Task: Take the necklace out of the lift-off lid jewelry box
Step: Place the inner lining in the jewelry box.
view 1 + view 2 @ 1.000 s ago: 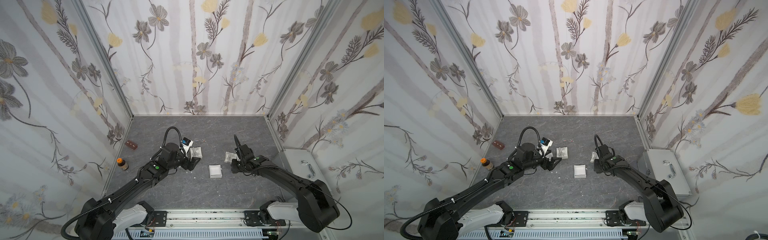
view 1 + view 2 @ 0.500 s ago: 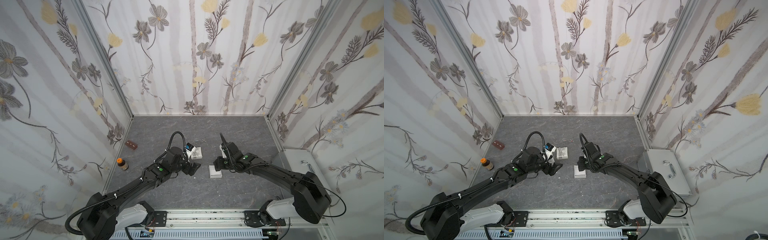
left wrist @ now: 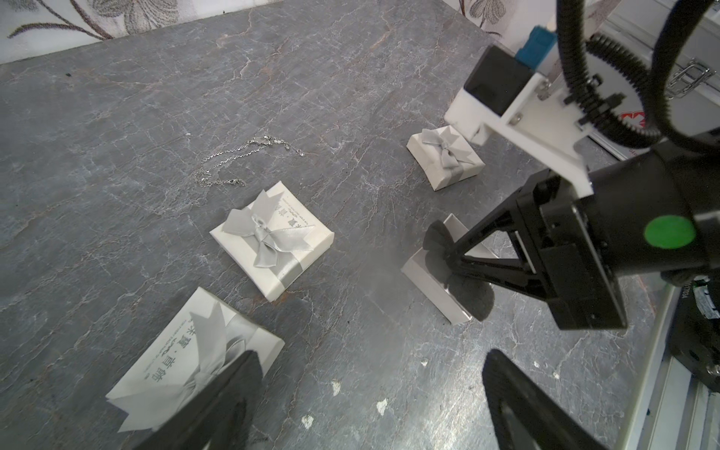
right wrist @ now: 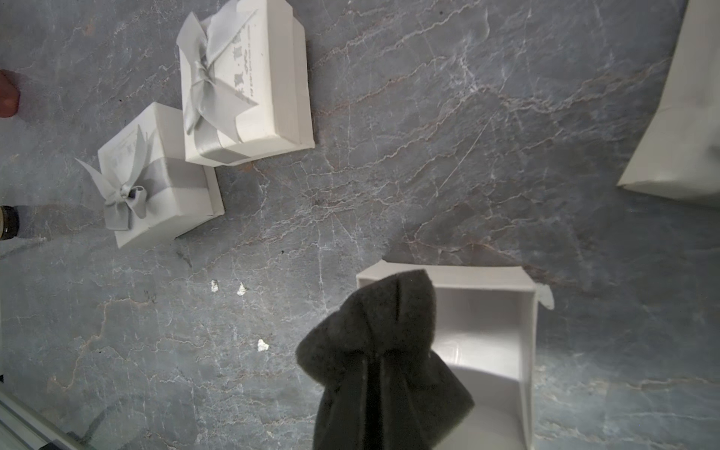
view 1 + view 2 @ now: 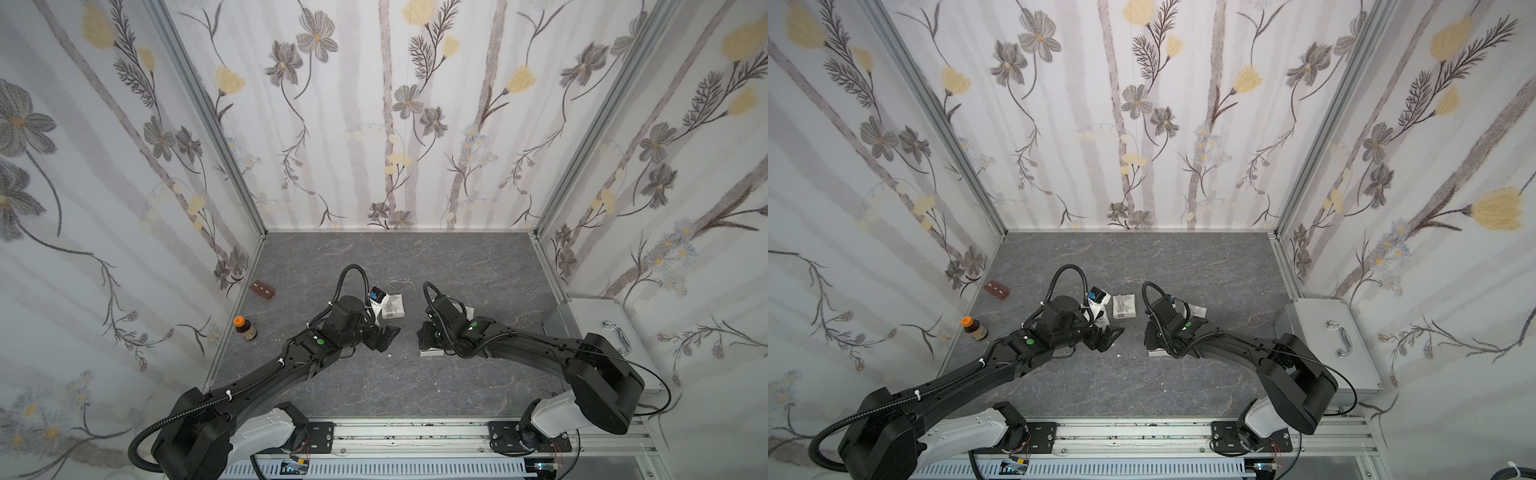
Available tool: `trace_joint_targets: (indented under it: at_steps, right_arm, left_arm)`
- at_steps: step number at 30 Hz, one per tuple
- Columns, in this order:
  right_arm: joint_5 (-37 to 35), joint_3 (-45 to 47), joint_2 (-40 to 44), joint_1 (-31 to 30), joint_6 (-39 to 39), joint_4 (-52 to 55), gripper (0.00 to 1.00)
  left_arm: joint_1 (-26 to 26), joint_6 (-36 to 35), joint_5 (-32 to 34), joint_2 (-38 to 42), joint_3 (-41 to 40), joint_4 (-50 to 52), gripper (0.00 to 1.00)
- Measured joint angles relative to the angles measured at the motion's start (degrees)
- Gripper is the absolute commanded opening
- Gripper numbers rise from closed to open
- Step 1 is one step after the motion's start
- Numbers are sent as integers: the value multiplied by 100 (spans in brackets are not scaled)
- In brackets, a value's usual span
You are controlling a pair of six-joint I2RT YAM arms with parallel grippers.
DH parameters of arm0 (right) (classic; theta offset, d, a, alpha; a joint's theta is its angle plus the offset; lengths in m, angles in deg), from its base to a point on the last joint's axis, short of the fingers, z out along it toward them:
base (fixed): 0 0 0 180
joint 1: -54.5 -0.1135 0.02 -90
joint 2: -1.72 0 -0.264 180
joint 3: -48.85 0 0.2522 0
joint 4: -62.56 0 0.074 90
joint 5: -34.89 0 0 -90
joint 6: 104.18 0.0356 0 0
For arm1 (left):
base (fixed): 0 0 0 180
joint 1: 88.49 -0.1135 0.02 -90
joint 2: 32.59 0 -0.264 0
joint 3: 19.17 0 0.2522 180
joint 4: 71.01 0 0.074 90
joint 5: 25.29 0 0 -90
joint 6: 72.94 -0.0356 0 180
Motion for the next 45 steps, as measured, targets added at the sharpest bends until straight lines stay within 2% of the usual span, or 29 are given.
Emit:
trace_joint_targets:
  at_steps: [10, 22, 24, 27, 29, 38, 41, 45]
  right_arm:
    - [-616, -2, -70, -83, 197, 227, 4]
    - [-804, -2, -516, -87, 192, 251, 7]
    - [-791, -2, -586, -87, 155, 240, 11]
    - [-761, -2, -645, -87, 74, 232, 28]
    - [-737, -2, -643, -87, -55, 232, 36]
    - [-616, -243, -251, -26, -601, 549, 50]
    - [-608, -428, -212, -7, -852, 719, 46]
    - [-551, -459, -188, 85, -1078, 765, 25]
  left_arm:
    - [2, -2, 2, -61, 0, -26, 90]
    - [2, -2, 2, -103, 68, -24, 89]
    - [2, -2, 2, -103, 68, -24, 89]
    - [2, -2, 2, -120, 76, -20, 89]
    - [2, 0, 0, -133, 94, -22, 89]
    - [15, 0, -2, -190, 129, -20, 89]
    - [33, 0, -2, -219, 160, 15, 89]
    - [70, -2, 2, -221, 195, 24, 88]
